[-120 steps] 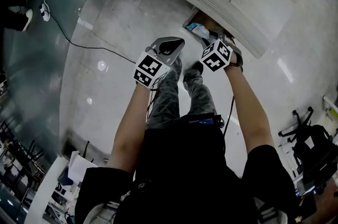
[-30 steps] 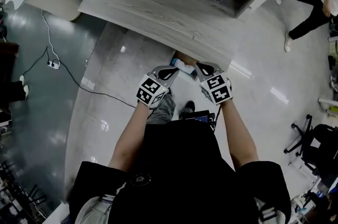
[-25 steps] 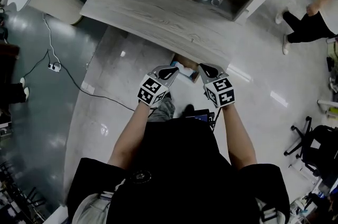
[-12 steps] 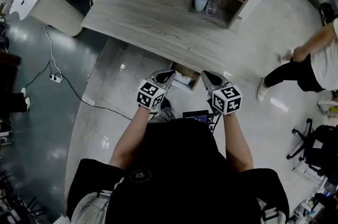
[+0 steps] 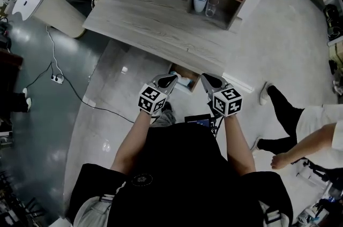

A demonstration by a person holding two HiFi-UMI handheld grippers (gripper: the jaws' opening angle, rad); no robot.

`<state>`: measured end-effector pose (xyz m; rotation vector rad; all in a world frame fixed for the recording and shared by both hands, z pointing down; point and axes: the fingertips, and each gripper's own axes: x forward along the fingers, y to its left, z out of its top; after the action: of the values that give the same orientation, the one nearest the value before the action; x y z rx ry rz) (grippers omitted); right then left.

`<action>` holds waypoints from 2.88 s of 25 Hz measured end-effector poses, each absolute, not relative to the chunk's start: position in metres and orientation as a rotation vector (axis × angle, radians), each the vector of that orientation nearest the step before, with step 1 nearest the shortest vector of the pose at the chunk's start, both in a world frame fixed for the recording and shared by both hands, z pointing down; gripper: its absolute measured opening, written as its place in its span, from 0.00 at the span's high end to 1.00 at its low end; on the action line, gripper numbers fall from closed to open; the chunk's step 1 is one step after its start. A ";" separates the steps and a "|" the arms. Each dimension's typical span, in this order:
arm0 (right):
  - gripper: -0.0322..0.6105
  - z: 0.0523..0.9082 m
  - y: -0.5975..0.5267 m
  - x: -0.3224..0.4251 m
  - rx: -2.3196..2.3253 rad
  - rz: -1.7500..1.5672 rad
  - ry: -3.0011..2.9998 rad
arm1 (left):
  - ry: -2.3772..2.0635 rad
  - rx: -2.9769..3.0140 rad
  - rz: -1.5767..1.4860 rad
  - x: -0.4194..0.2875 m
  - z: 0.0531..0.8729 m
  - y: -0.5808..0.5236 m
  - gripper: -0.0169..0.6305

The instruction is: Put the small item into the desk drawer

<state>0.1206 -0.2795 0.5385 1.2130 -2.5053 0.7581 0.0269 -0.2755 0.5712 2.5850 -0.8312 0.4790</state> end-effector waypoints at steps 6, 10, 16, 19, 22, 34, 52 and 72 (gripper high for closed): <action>0.95 0.536 -0.264 0.127 1.155 0.745 -2.535 | -0.882 2.553 0.479 0.037 0.572 -0.254 0.98; 0.95 0.539 -0.252 0.139 1.149 0.762 -2.534 | -0.885 2.534 0.491 0.046 0.575 -0.237 0.98; 0.95 0.542 -0.239 0.150 1.172 0.795 -2.529 | -0.869 2.536 0.503 0.052 0.570 -0.223 0.97; 0.95 0.540 -0.235 0.151 1.207 0.801 -2.530 | -0.883 2.533 0.526 0.046 0.571 -0.221 0.97; 0.95 0.537 -0.232 0.150 1.237 0.792 -2.527 | -0.893 2.543 0.521 0.041 0.566 -0.220 0.97; 0.95 0.533 -0.191 0.098 1.219 0.661 -2.470 | -0.832 2.571 0.387 -0.003 0.550 -0.182 0.98; 0.95 0.529 -0.110 0.063 1.297 0.587 -2.422 | -0.763 2.546 0.125 -0.043 0.534 -0.114 0.97; 0.95 0.539 -0.053 0.046 1.375 0.626 -2.418 | -0.687 2.588 0.160 -0.054 0.541 -0.059 0.97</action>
<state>0.0462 -0.0530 0.5388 1.3749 -2.4184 0.6259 -0.0540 -0.0595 0.5415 2.5877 -0.6875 0.1600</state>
